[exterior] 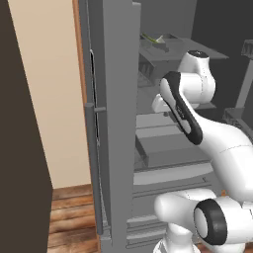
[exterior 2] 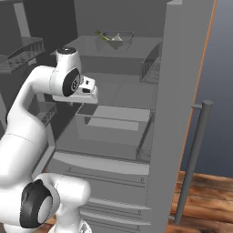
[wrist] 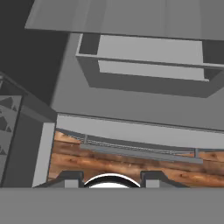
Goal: Place the tupperware containing the fish and garlic meal in the microwave. Close the microwave door and press the start button to reheat the meal.
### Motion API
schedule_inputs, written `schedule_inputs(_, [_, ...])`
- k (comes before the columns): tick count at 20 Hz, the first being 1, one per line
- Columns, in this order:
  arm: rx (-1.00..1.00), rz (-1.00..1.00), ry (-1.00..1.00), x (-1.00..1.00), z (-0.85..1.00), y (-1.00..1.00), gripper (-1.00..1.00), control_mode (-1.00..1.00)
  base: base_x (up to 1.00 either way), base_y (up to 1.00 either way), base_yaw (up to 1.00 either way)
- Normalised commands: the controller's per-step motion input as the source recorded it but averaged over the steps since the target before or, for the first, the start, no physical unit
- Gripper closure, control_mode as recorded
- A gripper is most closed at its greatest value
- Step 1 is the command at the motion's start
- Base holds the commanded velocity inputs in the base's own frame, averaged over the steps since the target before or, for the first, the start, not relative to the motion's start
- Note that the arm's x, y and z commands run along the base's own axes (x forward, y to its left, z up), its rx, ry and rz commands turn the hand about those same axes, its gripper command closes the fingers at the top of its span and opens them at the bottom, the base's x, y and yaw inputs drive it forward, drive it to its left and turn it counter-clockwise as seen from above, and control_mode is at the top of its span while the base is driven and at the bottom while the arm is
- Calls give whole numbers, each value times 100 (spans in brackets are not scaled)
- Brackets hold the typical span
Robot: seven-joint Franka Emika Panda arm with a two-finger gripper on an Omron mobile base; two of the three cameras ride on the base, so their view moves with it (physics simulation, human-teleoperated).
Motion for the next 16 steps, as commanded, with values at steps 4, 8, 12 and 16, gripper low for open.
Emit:
schedule_inputs(4, [3, 0, -4, -25, 0, -11, -100, -100, 0, 0, 0])
schedule_inputs(8, [8, 0, -36, -35, 21, -4, -100, -100, 0, 0, 0])
schedule_inputs(12, [10, -1, -52, -18, 46, 0, -100, -100, 0, 0, 0])
schedule_inputs(16, [14, -4, -46, 0, 52, -16, -100, -100, 0, 0, 0])
